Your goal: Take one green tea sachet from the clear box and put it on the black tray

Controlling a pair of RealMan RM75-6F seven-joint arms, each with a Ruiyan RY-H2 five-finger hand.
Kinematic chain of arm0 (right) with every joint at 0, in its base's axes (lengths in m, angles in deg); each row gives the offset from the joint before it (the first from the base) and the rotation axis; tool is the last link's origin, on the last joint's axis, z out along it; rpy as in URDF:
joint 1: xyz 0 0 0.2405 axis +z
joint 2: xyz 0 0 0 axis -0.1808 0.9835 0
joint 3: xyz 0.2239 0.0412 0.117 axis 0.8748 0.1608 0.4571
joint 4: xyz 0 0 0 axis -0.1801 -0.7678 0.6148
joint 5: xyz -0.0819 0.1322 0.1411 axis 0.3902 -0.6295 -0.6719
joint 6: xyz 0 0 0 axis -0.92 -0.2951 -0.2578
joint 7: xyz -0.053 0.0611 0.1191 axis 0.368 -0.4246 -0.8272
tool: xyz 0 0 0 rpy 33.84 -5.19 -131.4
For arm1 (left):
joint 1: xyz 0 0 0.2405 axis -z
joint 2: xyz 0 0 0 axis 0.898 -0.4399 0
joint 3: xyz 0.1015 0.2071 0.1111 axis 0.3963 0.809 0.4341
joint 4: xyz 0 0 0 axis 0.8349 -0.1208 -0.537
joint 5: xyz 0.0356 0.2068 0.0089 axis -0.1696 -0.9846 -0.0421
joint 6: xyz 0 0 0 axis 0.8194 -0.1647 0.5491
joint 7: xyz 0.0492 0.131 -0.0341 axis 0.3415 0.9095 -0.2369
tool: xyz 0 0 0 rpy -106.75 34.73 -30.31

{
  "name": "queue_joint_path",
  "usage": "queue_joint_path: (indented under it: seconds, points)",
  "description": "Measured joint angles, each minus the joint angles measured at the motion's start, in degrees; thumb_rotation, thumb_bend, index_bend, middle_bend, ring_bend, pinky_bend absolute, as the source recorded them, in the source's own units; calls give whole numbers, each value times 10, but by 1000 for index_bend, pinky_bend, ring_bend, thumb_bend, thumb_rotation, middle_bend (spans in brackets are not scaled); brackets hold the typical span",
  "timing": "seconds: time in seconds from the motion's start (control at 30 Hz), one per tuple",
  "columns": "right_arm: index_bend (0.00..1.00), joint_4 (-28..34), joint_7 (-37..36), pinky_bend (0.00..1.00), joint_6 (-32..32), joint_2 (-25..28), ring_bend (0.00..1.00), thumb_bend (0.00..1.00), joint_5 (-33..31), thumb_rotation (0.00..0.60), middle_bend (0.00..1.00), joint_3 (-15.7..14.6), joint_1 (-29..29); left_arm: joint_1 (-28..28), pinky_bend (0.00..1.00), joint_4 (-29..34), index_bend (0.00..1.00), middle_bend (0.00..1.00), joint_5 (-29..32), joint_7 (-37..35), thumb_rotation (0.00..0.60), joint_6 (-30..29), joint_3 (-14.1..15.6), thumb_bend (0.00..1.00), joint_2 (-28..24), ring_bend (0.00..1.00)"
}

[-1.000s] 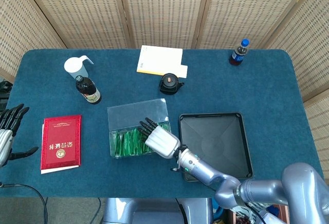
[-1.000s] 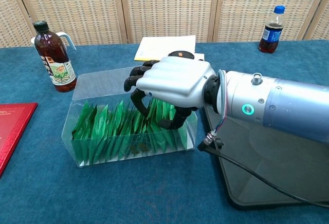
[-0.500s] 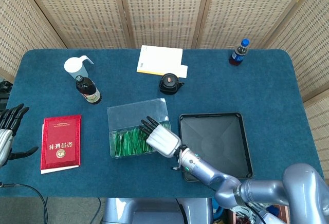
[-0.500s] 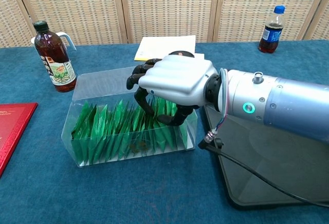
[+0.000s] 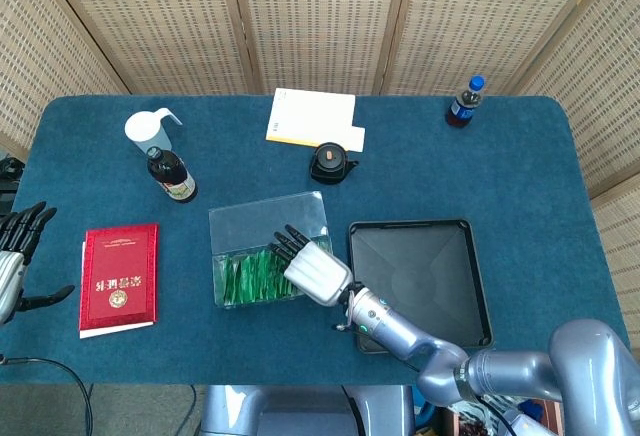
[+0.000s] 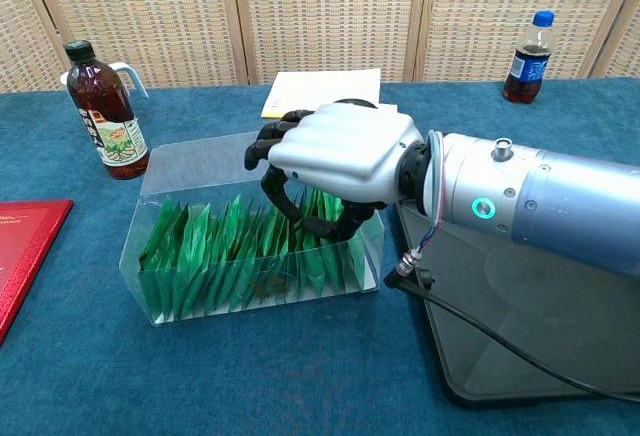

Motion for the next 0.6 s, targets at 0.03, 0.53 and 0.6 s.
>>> queue_joint_path:
  seconds: [0.03,0.53,0.6]
  points:
    - [614,0,-1,142,0,0,117,612,1,600,233,0,0,0,0,0,0,0,0,0,600,0,0,54,0,0]
    - [666,-5,-11,142,-3,-4,120,612,11,600,238,4,-2,1,0,0,0,0,1,0,600,3,0,54,0,0]
    - [666,-3,-11,142,-5,-2,120,612,12,600,239,6,-3,1,0,0,0,0,1,0,600,3,0,54,0,0]
